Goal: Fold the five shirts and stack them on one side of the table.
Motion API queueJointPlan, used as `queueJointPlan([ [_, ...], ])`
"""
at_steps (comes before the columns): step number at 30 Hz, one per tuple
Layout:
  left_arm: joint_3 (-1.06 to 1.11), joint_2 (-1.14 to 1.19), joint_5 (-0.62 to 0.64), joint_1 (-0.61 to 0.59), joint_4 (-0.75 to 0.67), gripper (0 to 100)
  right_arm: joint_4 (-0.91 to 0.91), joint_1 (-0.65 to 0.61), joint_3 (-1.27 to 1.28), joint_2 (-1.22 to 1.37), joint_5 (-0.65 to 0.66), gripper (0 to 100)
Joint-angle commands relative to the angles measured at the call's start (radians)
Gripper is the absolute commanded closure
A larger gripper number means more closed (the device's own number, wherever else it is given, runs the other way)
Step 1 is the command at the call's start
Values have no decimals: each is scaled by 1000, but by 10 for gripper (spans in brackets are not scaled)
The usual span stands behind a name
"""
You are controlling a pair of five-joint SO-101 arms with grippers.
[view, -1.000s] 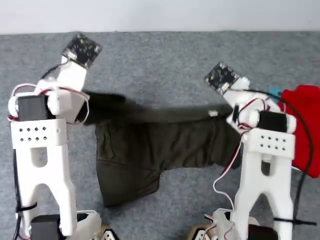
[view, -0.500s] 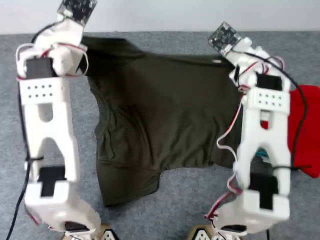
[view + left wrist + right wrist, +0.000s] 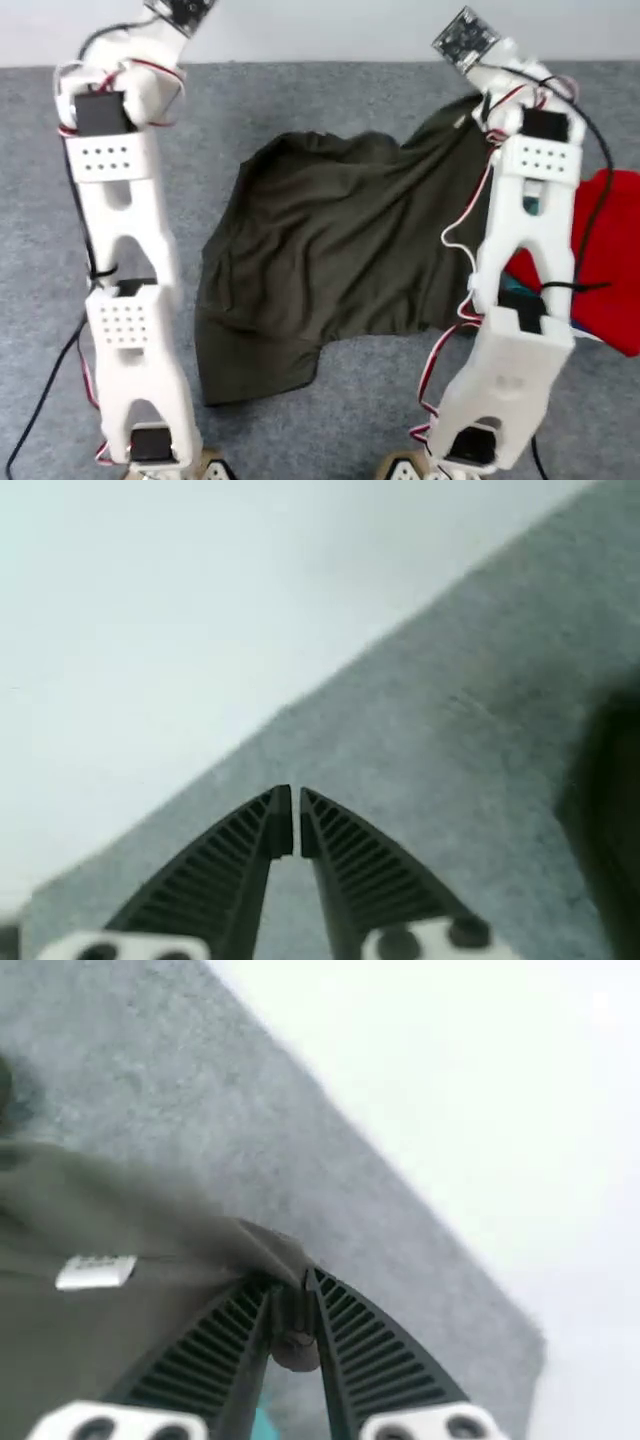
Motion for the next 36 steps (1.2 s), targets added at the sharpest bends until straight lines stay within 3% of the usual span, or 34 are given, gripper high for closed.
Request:
queueJointPlan([
  [1,-71,15,-2,23,38,984,70,2,-61,8,3,989],
  [5,-68,58,97,75,78,983,231,-7,-61,42,0,989],
  [10,-38,127,163,160,250,982,446,-18,-61,77,-58,989],
  [17,111,175,224,247,247,982,685,-41,-61,87,-114,987],
  [29,331,290,226,301,249,982,788,-36,-61,79,-126,986],
  [36,743,107,218,302,250,984,816,-25,-66,77,-126,986],
])
